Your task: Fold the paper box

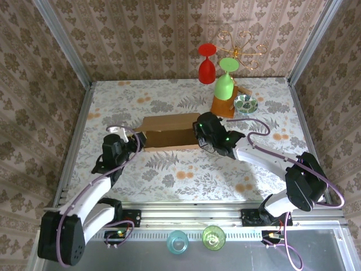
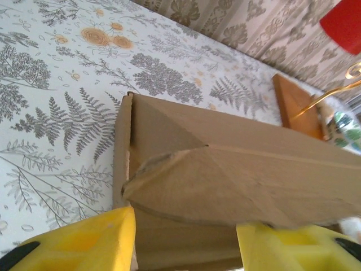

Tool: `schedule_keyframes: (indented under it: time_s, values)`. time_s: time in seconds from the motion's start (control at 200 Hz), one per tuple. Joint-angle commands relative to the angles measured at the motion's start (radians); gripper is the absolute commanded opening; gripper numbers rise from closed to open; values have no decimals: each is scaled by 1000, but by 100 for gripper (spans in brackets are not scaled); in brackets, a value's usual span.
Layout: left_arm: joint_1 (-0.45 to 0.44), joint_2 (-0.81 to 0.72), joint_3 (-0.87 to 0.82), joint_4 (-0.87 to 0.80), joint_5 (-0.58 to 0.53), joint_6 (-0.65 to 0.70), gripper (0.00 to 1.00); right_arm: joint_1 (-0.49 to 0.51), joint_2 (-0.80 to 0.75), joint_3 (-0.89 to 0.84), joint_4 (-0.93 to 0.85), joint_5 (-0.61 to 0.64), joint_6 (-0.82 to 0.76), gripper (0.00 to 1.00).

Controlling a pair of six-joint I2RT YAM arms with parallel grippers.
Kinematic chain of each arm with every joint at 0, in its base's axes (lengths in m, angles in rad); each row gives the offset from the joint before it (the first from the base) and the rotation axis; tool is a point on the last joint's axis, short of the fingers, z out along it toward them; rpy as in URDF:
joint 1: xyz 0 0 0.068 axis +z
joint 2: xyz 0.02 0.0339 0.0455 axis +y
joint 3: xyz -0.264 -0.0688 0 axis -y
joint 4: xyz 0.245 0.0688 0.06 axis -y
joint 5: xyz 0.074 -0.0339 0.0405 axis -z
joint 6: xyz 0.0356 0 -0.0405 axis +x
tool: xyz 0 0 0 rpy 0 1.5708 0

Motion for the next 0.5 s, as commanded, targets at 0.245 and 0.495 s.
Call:
schedule_keyframes:
  time_s: [0.245,0.495]
  values:
    - [-2,-347,42,-482,35,-410,49,-36,7,-48,-38,-28,-57,0]
    - [39,-235,248,-709,102,-484,49,-54,11,-72,-38,-72,-121,0]
